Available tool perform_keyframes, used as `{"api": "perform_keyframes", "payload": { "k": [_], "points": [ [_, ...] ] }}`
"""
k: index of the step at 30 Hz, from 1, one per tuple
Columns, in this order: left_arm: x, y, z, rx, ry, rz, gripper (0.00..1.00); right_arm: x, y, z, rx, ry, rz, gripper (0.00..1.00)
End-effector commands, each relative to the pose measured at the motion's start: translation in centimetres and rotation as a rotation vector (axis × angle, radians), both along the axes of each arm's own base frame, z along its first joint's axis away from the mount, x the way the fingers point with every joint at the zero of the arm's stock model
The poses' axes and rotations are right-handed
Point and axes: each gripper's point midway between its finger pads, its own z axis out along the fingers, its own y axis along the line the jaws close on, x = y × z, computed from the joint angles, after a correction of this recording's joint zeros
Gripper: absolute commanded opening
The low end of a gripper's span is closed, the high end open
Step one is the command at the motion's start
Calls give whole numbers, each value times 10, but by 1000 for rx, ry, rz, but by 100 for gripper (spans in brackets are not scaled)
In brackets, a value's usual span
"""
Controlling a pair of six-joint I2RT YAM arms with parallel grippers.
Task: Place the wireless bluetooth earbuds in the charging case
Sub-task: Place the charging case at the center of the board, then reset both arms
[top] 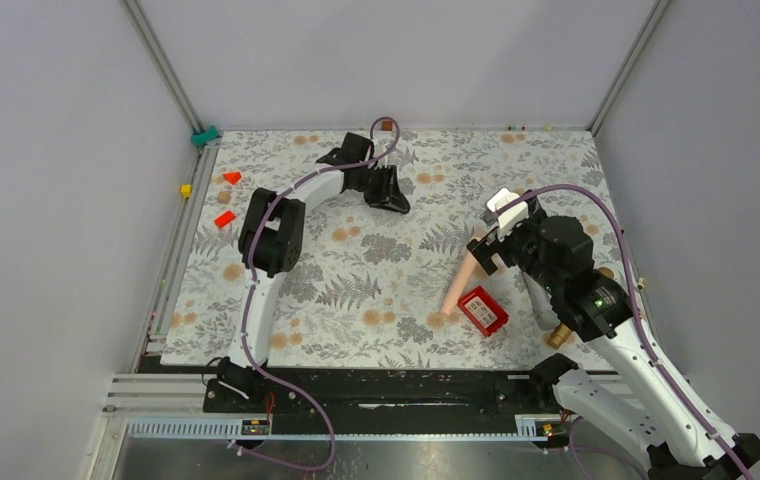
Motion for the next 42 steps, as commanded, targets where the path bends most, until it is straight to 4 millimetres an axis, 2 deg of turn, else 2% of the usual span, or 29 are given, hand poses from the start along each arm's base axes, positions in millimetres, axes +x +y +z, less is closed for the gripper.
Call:
{"api": "perform_keyframes", "payload": {
  "k": [1, 3, 8, 9, 11, 12, 17, 19, 23, 26, 29, 32, 34, 36, 39, 42],
  "points": [
    [17, 5, -5, 14, 14, 107, 40, 5, 6, 8, 28, -34, 16, 100],
    [15, 10, -10, 15, 37, 128, 52, 5, 5, 8, 27, -34, 14, 99],
    [12, 20, -14, 30, 57, 161, 60, 5, 3, 11, 31, -41, 6, 100],
    [11, 23, -11, 29, 54, 165, 65, 5, 3, 12, 35, -43, 4, 100],
    [10, 28, -3, 18, 44, 171, 96, 5, 1, 14, 42, -45, -5, 99],
    [10, 32, 4, 7, 38, 173, 98, 5, 0, 15, 48, -47, -10, 99],
    [-3, 53, 70, -65, -118, 137, 99, 4, -7, 22, 78, -54, -38, 100],
    [-16, 64, 102, -78, -222, 92, 99, 4, -9, 25, 89, -57, -50, 99],
    [-52, 93, 155, -58, -375, -33, 99, 1, -7, 29, 121, -64, -45, 99],
    [-80, 127, 190, -45, -435, -73, 99, -8, -3, 41, 211, -86, -28, 99],
    [-114, 168, 220, -79, -505, -78, 99, -20, -15, 65, 294, -147, -68, 100],
    [-144, 210, 223, -86, -509, -23, 98, -32, -41, 89, 332, -206, -171, 100],
    [-161, 235, 210, -71, -497, 22, 99, -36, -57, 100, 334, -237, -238, 100],
    [-174, 249, 195, -46, -493, 41, 99, -39, -68, 103, 336, -245, -288, 99],
    [-187, 263, 181, -50, -529, 57, 98, -38, -70, 93, 345, -233, -308, 99],
    [-191, 269, 185, -28, -597, 59, 99, -29, -62, 70, 336, -232, -291, 99]
  ]
}}
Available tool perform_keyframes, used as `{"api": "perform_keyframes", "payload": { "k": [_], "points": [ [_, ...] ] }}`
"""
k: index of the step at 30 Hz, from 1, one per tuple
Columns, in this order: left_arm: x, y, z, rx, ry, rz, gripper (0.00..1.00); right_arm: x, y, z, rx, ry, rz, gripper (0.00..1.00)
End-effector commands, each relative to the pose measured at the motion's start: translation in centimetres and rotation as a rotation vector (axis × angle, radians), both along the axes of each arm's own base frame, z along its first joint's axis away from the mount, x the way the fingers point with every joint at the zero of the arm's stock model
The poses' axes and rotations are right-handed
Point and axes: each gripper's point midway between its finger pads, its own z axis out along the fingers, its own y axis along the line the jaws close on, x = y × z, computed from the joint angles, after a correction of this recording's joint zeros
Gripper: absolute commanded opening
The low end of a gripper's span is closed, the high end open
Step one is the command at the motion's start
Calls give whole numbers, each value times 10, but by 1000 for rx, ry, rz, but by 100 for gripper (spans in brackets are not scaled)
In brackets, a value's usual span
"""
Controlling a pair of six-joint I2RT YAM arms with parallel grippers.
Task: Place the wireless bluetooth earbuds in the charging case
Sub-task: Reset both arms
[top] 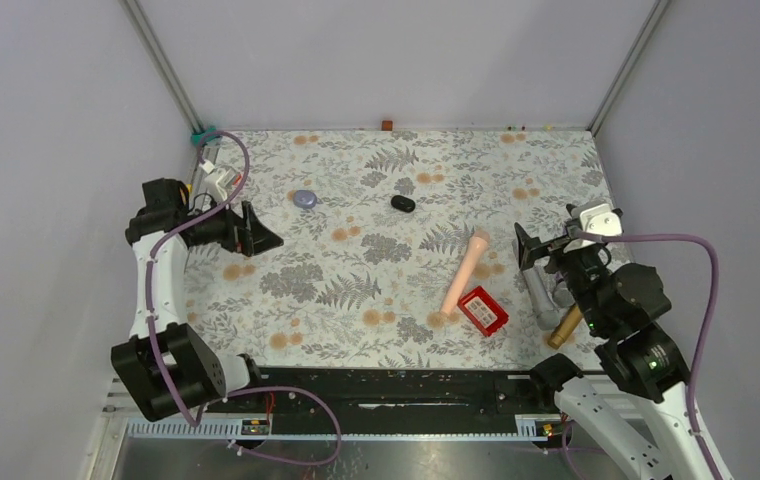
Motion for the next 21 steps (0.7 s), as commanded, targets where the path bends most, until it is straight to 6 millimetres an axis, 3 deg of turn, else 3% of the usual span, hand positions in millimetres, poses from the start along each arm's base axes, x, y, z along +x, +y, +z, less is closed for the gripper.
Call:
{"api": "perform_keyframes", "payload": {
  "k": [1, 4, 8, 11, 21],
  "points": [
    [-14, 1, 17, 33, -161, -51, 99, 14, 0, -33, 1, 20, -39, 99],
    [-9, 7, 29, 99, -291, 34, 98, 16, 4, -44, -19, -3, -17, 100],
    [-16, 16, 41, 224, -521, 151, 99, 9, -4, -27, 34, -34, -47, 99],
    [-14, 18, 41, 205, -458, 161, 99, 6, -8, -22, 51, -45, -61, 99],
    [-19, 15, 40, 220, -533, 159, 99, 14, -22, -16, 77, -72, -159, 99]
  ]
}}
